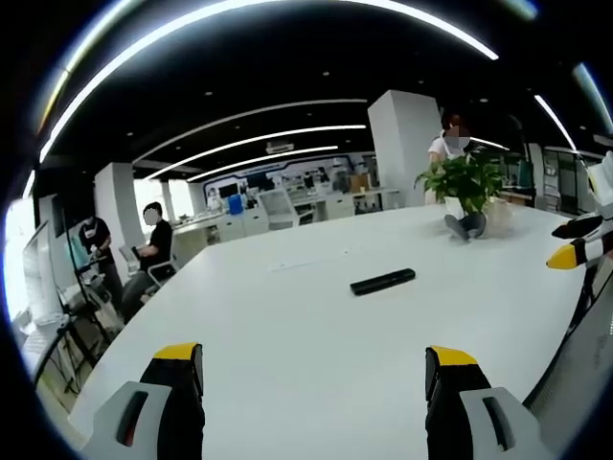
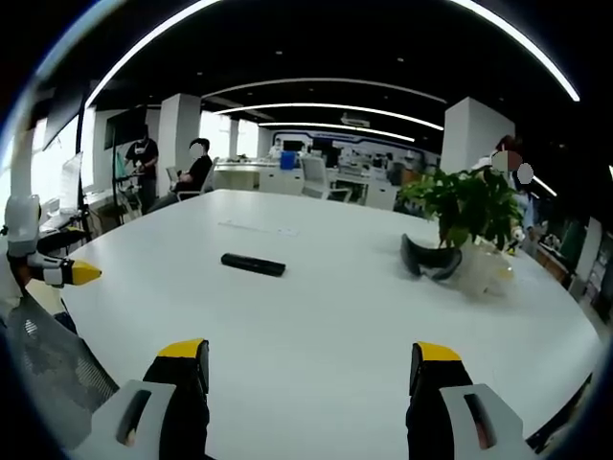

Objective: Press the specified remote control buttons in sequence, fully releasing each button before pressing the next.

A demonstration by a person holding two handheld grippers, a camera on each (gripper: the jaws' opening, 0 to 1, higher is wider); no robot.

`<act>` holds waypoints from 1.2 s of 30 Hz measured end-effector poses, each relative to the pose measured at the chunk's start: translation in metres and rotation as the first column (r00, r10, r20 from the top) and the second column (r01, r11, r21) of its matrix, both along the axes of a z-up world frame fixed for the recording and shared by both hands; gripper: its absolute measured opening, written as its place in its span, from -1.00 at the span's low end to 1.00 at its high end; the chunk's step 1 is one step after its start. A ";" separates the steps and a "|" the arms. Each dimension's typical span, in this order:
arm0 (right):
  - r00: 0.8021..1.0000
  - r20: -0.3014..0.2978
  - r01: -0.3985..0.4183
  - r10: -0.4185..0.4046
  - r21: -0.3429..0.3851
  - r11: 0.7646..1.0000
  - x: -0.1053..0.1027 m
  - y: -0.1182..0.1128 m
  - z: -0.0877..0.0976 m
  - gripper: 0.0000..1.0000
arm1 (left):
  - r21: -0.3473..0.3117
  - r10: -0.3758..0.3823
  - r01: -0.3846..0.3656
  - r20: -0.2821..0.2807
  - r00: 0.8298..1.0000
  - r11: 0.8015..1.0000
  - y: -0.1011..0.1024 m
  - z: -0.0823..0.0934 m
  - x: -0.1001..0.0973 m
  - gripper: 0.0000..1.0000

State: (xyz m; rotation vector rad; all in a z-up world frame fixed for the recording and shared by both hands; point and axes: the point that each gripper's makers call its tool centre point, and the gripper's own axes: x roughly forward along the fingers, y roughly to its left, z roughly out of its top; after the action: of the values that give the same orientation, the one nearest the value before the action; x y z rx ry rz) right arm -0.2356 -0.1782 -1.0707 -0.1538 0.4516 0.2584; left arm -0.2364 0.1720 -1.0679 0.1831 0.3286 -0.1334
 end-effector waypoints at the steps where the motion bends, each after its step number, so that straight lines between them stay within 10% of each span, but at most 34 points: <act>1: 1.000 0.001 0.000 0.000 0.000 1.000 0.000 0.000 0.000 0.71 | -0.001 0.000 0.000 -0.002 1.000 1.000 0.000 0.000 0.000 1.00; 36: 1.000 -0.008 -0.021 0.021 0.002 1.000 -0.001 0.004 -0.001 0.65 | 0.021 -0.009 0.009 -0.019 1.000 1.000 0.000 -0.005 0.000 1.00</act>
State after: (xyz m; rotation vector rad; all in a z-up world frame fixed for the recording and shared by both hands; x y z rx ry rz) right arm -0.2368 -0.1743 -1.0716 -0.1557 0.4575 0.2800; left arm -0.2364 0.1716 -1.0727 0.2041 0.3486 -0.1408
